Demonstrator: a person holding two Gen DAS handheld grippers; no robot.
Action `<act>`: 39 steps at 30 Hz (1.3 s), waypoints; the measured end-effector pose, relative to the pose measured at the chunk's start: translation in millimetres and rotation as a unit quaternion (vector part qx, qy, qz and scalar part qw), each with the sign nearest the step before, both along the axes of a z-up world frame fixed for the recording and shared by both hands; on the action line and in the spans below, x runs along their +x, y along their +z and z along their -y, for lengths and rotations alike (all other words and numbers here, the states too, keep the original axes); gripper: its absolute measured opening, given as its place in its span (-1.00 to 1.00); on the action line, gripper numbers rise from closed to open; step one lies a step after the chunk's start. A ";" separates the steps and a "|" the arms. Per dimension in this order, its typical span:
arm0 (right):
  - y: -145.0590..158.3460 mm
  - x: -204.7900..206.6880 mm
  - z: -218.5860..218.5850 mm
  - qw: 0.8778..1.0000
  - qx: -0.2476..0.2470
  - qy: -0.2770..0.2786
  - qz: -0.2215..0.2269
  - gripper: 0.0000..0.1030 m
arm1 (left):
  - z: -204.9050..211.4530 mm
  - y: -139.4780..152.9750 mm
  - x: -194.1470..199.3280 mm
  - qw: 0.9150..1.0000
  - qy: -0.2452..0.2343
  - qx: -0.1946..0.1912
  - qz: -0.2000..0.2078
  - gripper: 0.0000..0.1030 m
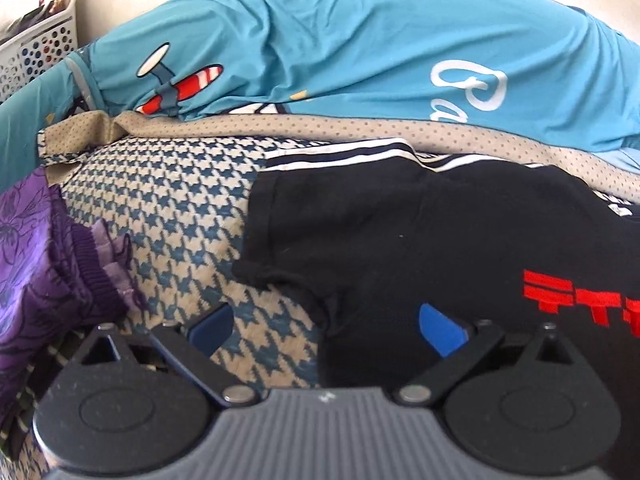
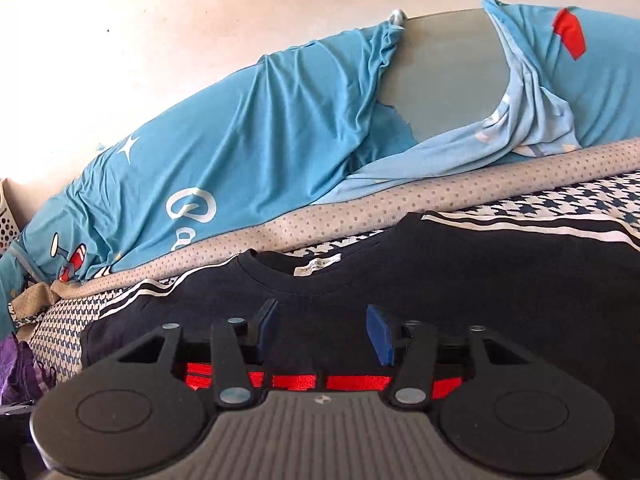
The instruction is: Fold clothes
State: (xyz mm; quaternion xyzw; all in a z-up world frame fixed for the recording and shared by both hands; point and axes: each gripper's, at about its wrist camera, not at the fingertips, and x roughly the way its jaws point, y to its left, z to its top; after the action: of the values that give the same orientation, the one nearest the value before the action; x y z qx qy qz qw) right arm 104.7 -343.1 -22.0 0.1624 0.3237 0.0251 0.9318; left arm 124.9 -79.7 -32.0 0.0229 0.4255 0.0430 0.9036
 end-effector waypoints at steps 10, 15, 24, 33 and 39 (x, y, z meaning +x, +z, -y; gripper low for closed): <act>-7.5 12.9 -8.9 1.000 -0.001 0.027 -0.004 -0.07 | 4.4 -10.5 9.2 0.999 -0.012 -0.024 -0.025 1.00; -5.8 27.3 -15.3 0.999 -0.005 0.040 0.003 -0.07 | 4.1 -10.9 10.7 0.999 -0.015 -0.025 -0.027 1.00; -9.1 66.5 -34.1 0.997 -0.017 0.072 0.032 -0.07 | 4.6 -10.9 11.2 0.999 -0.018 -0.025 -0.024 1.00; -29.7 93.7 -39.1 0.994 -0.044 0.098 0.034 -0.07 | 6.9 -11.8 10.6 1.000 -0.014 -0.020 -0.017 1.00; -34.6 100.7 -48.7 0.989 -0.053 0.130 0.042 -0.16 | 8.4 -13.2 9.3 1.000 -0.015 -0.017 -0.011 1.00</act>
State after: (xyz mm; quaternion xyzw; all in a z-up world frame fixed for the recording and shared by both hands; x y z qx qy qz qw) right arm 205.4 -294.4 -56.6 0.0679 0.3034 0.1352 0.9408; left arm 134.2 -88.1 -45.2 0.0145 0.4354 0.0221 0.8999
